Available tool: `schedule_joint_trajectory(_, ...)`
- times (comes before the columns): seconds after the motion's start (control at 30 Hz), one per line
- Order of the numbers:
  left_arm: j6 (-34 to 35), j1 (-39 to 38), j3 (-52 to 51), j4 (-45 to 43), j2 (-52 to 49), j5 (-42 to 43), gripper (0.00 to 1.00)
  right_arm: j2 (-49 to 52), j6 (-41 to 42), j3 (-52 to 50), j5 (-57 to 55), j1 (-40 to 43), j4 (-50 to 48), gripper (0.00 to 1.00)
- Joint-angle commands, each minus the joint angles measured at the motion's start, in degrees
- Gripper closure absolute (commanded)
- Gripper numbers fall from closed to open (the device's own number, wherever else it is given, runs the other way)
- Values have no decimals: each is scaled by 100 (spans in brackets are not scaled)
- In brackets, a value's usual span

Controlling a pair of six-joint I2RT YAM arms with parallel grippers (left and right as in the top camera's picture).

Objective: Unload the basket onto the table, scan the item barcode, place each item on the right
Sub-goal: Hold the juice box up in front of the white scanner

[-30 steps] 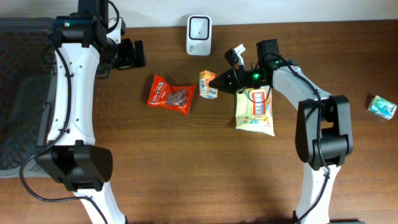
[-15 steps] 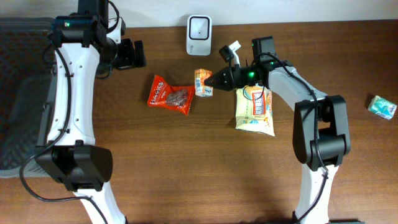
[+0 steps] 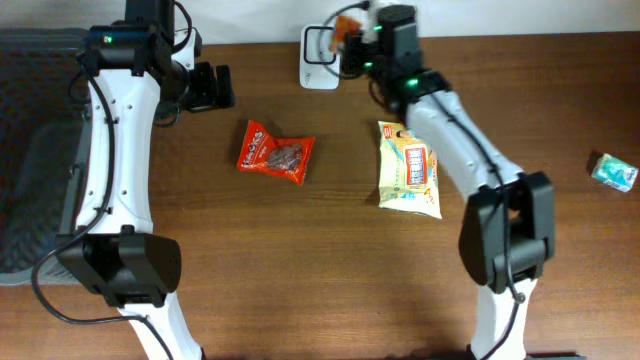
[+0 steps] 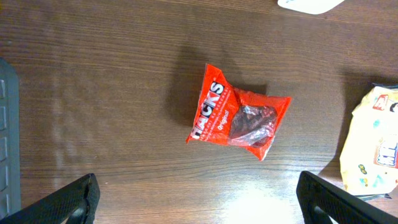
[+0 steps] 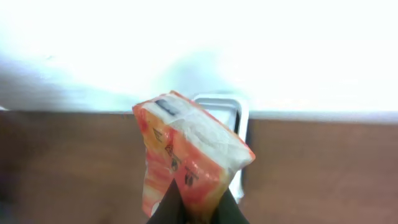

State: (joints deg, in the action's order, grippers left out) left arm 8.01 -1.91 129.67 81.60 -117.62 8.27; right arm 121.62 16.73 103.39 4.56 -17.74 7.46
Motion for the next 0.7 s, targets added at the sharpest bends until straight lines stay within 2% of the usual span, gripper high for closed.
schedule_joint_trajectory(0.0,52,-15,50,-7,48,-22,1,83,-3163,44,-2793,-699,-953,96)
schedule_joint_trajectory(0.1,50,-15,50,-7,48,-22,1,363,-4551,44,-2997,-861,-1491,96)
schedule_joint_trajectory(0.23,50,-15,50,-7,48,-22,1,741,-4778,44,-2763,-831,-1928,96)
schedule_joint_trajectory(0.37,52,-17,50,-7,48,-22,1,1040,-5805,44,-2444,-802,-2105,96)
schedule_joint_trajectory(0.47,52,-15,50,-7,48,-22,1,1231,-6148,44,-2402,-828,-2164,96)
schedule_joint_trajectory(0.57,52,-15,50,-7,48,-22,1,1344,-6151,44,-2409,-841,-2168,96)
schedule_joint_trajectory(0.67,52,0,50,-7,48,-22,1,1298,-5169,46,-2708,-868,-2424,96)
